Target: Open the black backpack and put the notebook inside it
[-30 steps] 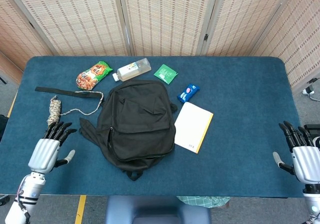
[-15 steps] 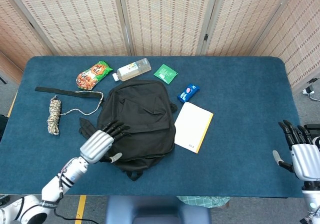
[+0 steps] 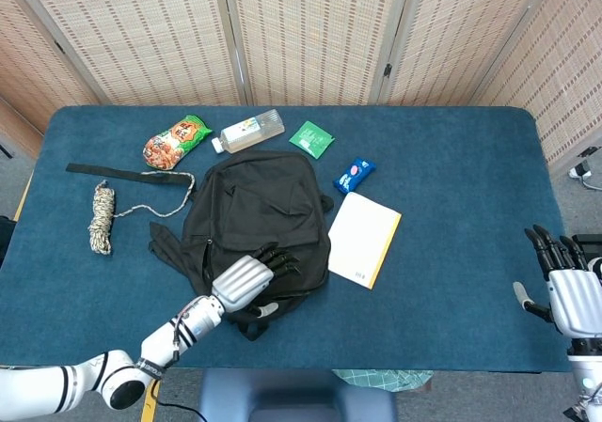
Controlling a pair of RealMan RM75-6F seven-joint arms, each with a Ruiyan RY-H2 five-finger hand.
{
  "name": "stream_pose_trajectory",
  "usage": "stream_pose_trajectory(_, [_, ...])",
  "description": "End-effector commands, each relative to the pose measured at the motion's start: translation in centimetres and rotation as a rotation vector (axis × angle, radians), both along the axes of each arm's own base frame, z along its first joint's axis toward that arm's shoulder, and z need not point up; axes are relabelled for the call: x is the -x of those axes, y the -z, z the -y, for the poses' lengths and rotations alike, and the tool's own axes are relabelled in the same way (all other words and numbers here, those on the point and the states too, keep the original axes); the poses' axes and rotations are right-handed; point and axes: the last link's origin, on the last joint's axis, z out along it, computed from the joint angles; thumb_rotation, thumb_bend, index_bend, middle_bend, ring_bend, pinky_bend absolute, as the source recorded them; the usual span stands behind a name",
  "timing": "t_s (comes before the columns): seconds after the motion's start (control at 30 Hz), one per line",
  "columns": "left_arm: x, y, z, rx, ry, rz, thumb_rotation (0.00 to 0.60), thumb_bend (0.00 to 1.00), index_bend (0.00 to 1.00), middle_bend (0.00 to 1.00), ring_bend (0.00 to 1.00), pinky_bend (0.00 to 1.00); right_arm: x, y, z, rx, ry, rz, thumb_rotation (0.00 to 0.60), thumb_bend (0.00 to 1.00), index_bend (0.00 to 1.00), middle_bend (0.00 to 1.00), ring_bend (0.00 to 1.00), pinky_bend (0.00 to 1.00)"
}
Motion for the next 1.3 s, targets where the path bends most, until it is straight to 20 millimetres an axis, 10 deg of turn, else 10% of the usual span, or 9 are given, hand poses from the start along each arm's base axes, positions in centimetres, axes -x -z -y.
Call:
stream_pose_trajectory(0.03, [-0.2,1.2,-0.9,-0.001,-0.036,-0.006,0.600,0.35,0.27,0.18,0.11,0.00,0.1,0.0,0.0,0.000,0.002,-0.001,0.600,0.40,0.07,0.08,0.16,0.08])
stream_pose_trajectory(1.3, [-0.1,2.5,0.2,0.028,-0.061,-0.116,0.600,0.35,0.27,0.18,0.10,0.00,1.3,0.1,-0.7,0.012,0.019,0.027,0.600,0.40,0.07,0.08,0.16,0.08])
